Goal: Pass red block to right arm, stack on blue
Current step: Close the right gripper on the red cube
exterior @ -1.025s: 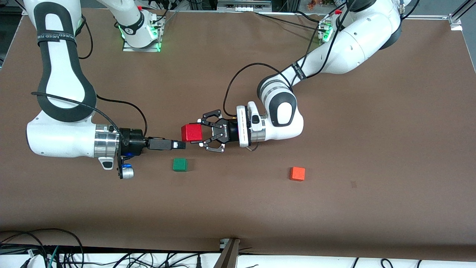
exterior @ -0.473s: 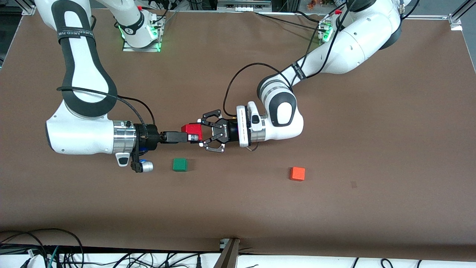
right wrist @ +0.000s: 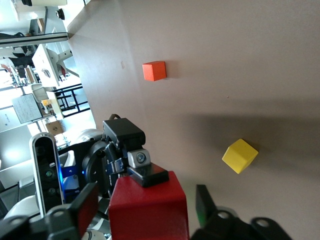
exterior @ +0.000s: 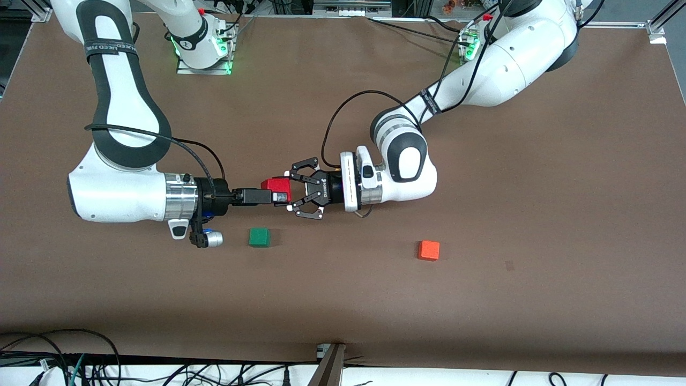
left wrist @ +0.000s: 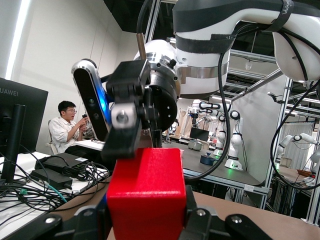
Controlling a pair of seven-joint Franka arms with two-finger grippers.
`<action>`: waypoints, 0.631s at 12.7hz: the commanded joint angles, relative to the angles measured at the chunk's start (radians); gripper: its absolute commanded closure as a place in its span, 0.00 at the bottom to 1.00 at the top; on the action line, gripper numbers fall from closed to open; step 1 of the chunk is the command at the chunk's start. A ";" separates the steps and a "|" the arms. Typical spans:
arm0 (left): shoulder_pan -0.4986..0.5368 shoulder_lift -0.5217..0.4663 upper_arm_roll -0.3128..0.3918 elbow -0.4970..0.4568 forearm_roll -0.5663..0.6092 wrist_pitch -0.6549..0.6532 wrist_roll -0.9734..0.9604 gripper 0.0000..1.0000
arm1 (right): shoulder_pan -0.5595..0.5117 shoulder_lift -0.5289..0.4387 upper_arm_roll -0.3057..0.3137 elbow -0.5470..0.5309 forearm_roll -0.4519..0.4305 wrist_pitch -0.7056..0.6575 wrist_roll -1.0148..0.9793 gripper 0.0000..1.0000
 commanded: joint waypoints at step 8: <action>0.002 -0.020 0.013 -0.009 -0.047 0.012 0.008 0.87 | 0.001 0.002 -0.002 0.023 -0.017 -0.042 0.002 1.00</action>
